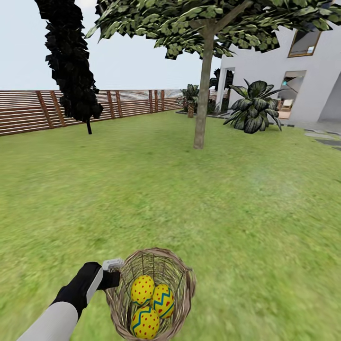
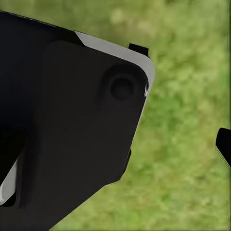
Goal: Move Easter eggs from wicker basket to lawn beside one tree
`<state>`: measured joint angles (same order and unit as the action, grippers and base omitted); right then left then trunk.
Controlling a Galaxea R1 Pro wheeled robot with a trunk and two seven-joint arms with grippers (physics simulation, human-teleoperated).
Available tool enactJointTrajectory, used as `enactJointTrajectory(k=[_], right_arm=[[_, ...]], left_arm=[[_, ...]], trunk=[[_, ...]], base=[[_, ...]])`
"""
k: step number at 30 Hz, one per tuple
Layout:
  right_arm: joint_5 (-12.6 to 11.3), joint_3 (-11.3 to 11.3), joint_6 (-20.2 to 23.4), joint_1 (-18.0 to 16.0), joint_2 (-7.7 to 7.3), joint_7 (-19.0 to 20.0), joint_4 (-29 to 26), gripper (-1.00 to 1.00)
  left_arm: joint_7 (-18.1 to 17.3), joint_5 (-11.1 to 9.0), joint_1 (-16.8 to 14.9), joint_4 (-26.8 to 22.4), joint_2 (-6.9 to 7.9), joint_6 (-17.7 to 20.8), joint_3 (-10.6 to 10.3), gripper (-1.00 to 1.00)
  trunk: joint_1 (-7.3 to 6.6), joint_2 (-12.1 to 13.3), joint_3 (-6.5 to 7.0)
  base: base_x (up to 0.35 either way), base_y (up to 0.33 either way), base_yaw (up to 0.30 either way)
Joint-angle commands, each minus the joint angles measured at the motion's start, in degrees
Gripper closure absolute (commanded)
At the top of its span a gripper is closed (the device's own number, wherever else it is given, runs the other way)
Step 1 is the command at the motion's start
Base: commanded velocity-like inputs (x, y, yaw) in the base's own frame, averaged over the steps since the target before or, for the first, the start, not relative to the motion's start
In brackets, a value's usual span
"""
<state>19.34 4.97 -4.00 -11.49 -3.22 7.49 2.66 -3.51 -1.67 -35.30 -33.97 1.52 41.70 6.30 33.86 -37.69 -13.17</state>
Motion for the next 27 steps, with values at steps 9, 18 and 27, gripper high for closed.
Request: enactJointTrajectory(k=[9, 18, 27], right_arm=[[0.64, 0.48, -0.39, -0.11, 0.05, 0.07, 0.32, -1.0], [0.24, 0.48, -0.39, -0.11, 0.05, 0.07, 0.37, -1.0], [0.36, 0.48, -0.39, -0.11, -0.02, 0.21, 0.42, -1.0]], left_arm=[[-0.18, -0.7, -0.07, -0.13, -0.02, 0.32, 0.2, 1.0], [-0.09, -0.7, -0.04, -0.13, -0.02, 0.32, 0.2, 1.0], [-0.17, -0.7, -0.06, -0.13, -0.02, 0.32, 0.2, 1.0]], trunk=[[0.05, -0.07, -0.08], [0.05, -0.07, -0.08], [0.05, -0.07, -0.08]], base=[[0.324, 0.077, 0.0], [0.324, 0.077, 0.0], [0.324, 0.077, -0.16]])
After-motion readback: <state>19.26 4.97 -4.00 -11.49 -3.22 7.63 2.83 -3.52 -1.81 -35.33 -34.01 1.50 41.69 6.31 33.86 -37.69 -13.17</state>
